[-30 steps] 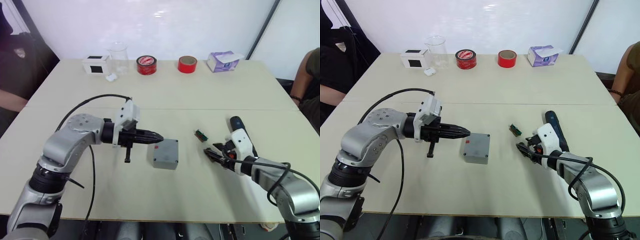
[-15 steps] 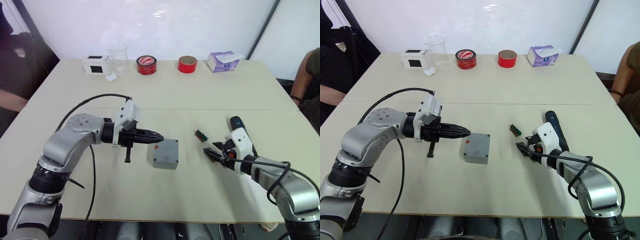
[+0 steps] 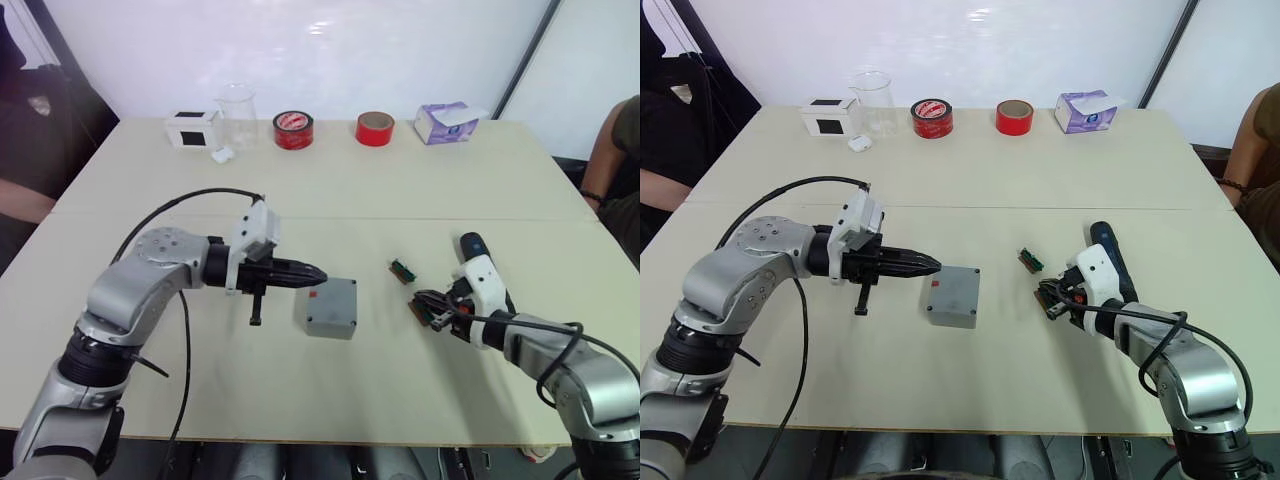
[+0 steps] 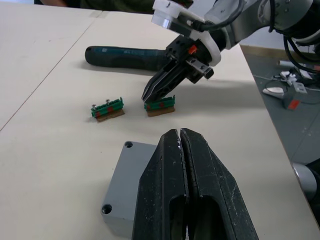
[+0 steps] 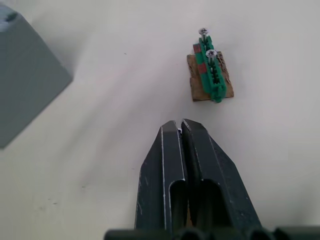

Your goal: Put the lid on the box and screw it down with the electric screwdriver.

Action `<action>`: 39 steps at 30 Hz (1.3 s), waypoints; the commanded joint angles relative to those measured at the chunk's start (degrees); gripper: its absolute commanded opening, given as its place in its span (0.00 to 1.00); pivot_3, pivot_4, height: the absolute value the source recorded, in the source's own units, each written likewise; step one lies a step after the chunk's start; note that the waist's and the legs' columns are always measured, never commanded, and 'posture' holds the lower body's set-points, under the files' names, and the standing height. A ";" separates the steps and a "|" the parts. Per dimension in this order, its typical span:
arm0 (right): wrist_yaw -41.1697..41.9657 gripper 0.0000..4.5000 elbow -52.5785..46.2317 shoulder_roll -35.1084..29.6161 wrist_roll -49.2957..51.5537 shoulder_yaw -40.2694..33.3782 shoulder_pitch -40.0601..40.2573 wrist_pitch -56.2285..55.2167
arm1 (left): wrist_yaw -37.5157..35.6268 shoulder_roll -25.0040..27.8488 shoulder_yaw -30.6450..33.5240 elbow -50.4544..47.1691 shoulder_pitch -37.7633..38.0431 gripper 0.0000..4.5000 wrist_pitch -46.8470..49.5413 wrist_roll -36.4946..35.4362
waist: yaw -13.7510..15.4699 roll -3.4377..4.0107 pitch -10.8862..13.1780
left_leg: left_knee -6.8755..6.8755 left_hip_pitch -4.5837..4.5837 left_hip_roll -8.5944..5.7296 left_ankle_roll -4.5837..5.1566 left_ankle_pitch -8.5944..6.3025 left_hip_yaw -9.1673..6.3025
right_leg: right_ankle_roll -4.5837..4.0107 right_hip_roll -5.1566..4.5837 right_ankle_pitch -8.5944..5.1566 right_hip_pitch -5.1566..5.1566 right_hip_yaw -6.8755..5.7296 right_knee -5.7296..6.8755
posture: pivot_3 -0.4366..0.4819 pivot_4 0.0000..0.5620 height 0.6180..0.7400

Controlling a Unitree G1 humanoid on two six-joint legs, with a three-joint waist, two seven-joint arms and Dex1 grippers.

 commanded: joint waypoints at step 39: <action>3.24 0.01 -2.50 -2.71 6.76 17.47 -26.70 11.64 | 1.57 3.16 1.92 0.07 2.65 0.00 -2.92 2.35 | -0.02 -0.15 0.14 | -0.64 -0.21 0.01 0.02 -0.01 0.03 | 0.17 -0.07 0.13 -0.12 -0.10 -0.74 | 0.48 0.27 1.00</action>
